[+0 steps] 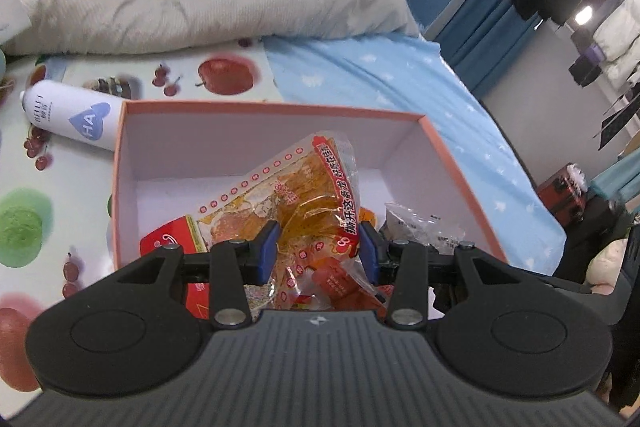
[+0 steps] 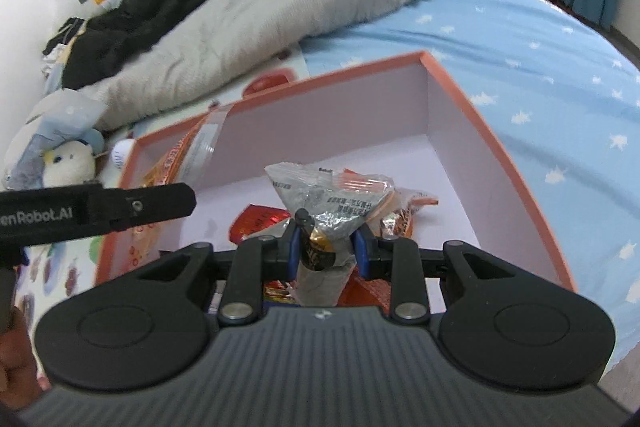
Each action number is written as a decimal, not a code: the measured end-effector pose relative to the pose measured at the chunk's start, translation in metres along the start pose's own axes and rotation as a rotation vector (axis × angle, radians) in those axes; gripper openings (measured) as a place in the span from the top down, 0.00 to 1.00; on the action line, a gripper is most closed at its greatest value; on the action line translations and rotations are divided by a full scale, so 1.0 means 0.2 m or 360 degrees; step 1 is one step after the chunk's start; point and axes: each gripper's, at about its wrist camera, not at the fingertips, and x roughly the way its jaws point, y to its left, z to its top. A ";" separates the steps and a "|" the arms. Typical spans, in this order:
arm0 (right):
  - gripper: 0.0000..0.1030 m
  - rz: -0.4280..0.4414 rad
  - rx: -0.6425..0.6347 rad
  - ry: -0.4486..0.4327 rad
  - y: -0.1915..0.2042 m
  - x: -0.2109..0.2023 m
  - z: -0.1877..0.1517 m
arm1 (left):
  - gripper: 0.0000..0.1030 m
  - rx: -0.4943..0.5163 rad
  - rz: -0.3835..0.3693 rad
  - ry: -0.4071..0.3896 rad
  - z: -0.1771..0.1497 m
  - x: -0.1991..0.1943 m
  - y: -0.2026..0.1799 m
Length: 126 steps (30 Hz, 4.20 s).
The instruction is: Organize snacks
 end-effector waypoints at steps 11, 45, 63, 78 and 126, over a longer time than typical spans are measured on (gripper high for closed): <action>0.55 -0.0012 0.0059 0.0004 -0.06 -0.01 0.01 | 0.16 0.0018 0.0114 0.0015 0.01 -0.03 -0.01; 0.55 0.0065 -0.0078 -0.0642 0.27 -1.31 -0.30 | 0.00 0.0362 0.0204 -0.0547 -0.46 -1.56 -0.27; 0.55 0.0036 -0.0111 -0.0607 0.25 -1.37 -0.64 | 0.00 0.0321 0.0325 -0.0583 -0.85 -1.61 -0.29; 0.55 0.0040 -0.0113 -0.0543 0.27 -1.31 -0.70 | 0.00 0.0275 0.0355 -0.0490 -0.92 -1.52 -0.23; 0.00 -0.0016 -0.0068 -0.0539 0.23 -1.25 -0.69 | 0.00 0.0193 0.0423 -0.0518 -0.93 -1.57 -0.21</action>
